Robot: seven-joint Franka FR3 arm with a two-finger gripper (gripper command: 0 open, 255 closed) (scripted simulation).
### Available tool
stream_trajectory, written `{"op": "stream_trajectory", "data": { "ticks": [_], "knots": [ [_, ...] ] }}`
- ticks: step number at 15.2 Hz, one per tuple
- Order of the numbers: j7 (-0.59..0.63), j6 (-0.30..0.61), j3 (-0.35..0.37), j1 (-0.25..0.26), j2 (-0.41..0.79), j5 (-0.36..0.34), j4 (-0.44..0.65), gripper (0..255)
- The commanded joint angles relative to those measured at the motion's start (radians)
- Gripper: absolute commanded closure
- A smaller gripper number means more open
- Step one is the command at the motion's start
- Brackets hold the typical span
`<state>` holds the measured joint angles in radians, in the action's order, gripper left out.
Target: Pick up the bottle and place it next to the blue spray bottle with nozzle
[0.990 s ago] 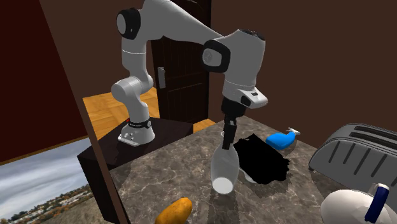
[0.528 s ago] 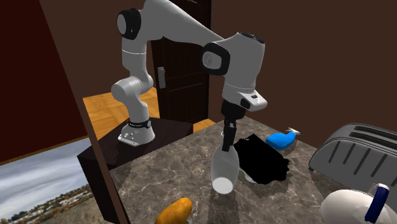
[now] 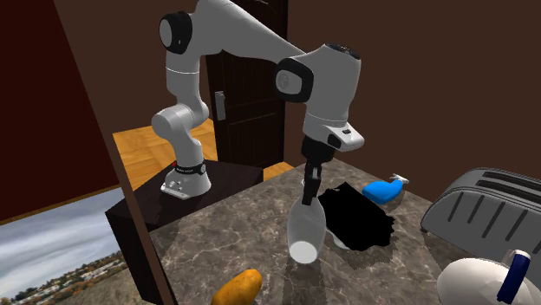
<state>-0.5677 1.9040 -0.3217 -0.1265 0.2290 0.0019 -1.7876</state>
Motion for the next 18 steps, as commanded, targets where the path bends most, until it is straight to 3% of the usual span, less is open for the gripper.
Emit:
{"op": "stream_trajectory", "data": {
  "ticks": [1,18],
  "knots": [
    [0.0,0.0,0.0,0.0,0.0,0.0,0.0,255],
    [-0.002,-0.191,-0.004,0.001,-0.034,-0.011,0.159,255]
  ]
}}
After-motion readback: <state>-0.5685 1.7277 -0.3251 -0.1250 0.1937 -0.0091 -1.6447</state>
